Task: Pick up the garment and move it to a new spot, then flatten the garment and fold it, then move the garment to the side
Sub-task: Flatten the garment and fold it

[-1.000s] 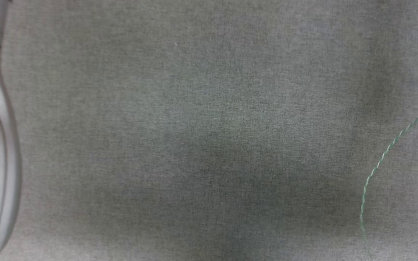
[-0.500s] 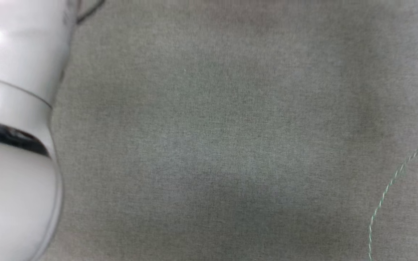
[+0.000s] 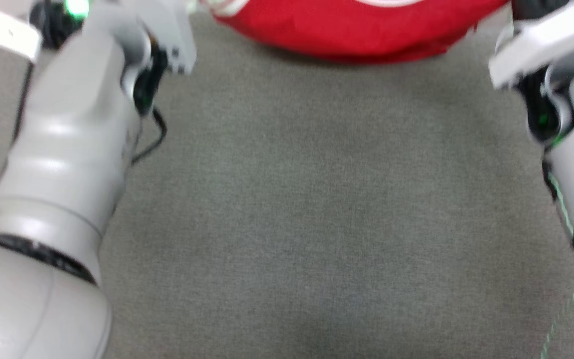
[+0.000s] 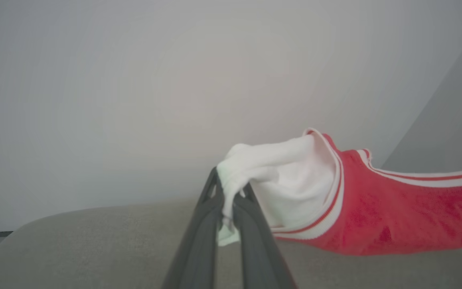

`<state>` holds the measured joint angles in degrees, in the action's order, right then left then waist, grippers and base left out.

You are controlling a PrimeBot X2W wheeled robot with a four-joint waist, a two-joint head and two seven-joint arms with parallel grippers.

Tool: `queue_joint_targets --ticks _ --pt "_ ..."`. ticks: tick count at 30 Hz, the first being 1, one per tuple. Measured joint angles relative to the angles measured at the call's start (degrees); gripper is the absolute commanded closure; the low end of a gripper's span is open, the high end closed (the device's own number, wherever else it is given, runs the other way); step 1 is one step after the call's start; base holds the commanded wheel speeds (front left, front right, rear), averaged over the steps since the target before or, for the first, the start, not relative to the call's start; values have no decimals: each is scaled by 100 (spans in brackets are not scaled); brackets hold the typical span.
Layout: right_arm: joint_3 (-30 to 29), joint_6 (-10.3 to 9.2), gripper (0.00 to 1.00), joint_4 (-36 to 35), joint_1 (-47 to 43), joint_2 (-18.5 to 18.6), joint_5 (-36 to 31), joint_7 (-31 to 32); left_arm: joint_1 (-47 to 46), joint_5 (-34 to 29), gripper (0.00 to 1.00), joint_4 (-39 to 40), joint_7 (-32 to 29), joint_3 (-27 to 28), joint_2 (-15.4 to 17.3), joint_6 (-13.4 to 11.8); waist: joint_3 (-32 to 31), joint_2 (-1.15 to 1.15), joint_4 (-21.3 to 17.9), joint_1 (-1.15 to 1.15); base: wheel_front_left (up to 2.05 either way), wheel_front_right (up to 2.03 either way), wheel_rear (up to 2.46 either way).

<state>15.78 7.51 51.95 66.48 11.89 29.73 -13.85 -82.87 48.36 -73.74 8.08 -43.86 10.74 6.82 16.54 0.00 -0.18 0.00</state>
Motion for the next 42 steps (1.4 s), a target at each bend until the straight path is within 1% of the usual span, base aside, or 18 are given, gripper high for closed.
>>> queue_joint_targets --ticks 6,10,13,17,19,24,28,31,36,38,42 --pt "438 0 100 -851 -1165 409 857 259 940 112 100 88 179 -65 96 51 -425 0 23 0 0 0 0" --pt "528 0 100 -1438 -2014 671 1278 513 1684 179 100 294 319 -127 164 57 -685 0 30 0 0 0 0" --pt "525 0 100 -1884 -2630 828 1419 672 2215 264 100 553 437 -136 260 58 -847 0 31 0 0 0 0" --pt "379 0 100 -2441 -3509 955 1549 895 2932 291 100 879 556 -168 472 46 -1010 0 36 0 0 0 0" --pt "210 0 100 -2719 -3934 960 1610 1023 3294 318 100 1106 606 -115 581 -43 -1063 0 36 0 0 0 0" --pt "-249 0 100 -3407 -4929 948 1592 1321 4231 442 100 1951 667 69 870 -452 -1104 0 51 0 0 0 0" --pt "-672 0 100 -3861 -5606 804 1451 1627 5010 505 100 2850 682 268 1078 -959 -1074 0 83 0 0 0 0" --pt "-926 0 100 -4174 -6000 639 1321 1979 5558 494 100 3538 690 283 1229 -1312 -1054 0 107 0 0 0 0" --pt "-1262 0 100 -4532 -6389 363 926 2385 6289 538 100 4443 672 334 1468 -1875 -1018 0 100 0 0 0 0" --pt "-1412 0 100 -4537 -6511 204 812 2595 6512 547 100 4643 653 326 1514 -2026 -997 0 100 0 0 0 0" --pt "-1563 0 100 -4607 -6704 16 482 3018 6731 614 100 4862 648 366 1532 -2215 -951 0 109 0 0 0 0"
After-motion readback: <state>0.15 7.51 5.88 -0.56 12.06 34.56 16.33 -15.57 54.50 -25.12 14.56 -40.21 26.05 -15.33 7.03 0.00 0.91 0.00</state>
